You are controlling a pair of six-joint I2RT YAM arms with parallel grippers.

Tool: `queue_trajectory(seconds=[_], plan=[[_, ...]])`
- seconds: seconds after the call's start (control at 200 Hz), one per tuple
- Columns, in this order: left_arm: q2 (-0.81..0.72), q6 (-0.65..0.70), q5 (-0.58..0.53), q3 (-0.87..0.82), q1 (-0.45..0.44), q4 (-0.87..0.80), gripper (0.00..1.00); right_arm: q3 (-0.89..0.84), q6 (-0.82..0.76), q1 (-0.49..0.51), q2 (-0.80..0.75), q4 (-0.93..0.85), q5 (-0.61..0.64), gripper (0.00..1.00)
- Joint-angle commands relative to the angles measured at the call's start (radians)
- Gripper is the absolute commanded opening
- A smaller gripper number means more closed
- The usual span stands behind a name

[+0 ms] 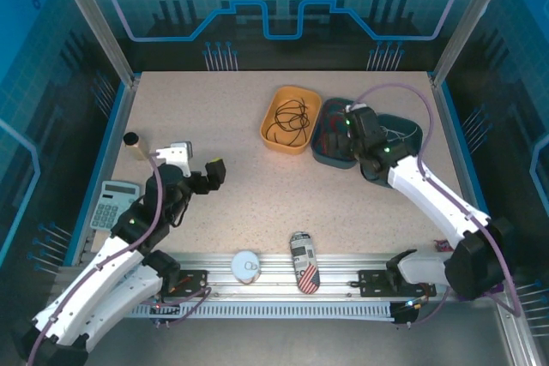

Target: Untangle the cables

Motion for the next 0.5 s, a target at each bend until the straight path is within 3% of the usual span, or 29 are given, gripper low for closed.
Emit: queue_trajectory(seconds=[0.0,0.135,0.34,0.495], plan=[[-0.023,0.11,-0.17,-0.067,0.01,0.096,0.99,-0.092,0.003,-0.012,-0.075,0.132,0.107,1.0],[-0.021,0.19,-0.204,-0.156,0.051,0.27,0.99,-0.188,-0.005,-0.065,-0.123,0.203,0.077,1.0],[0.072,0.19,-0.043,-0.25,0.25,0.504,0.99,-0.233,-0.025,-0.134,-0.141,0.25,0.092,1.0],[0.203,0.176,0.057,-0.293,0.38,0.673,0.99,-0.303,-0.1,-0.171,-0.166,0.391,0.11,1.0]])
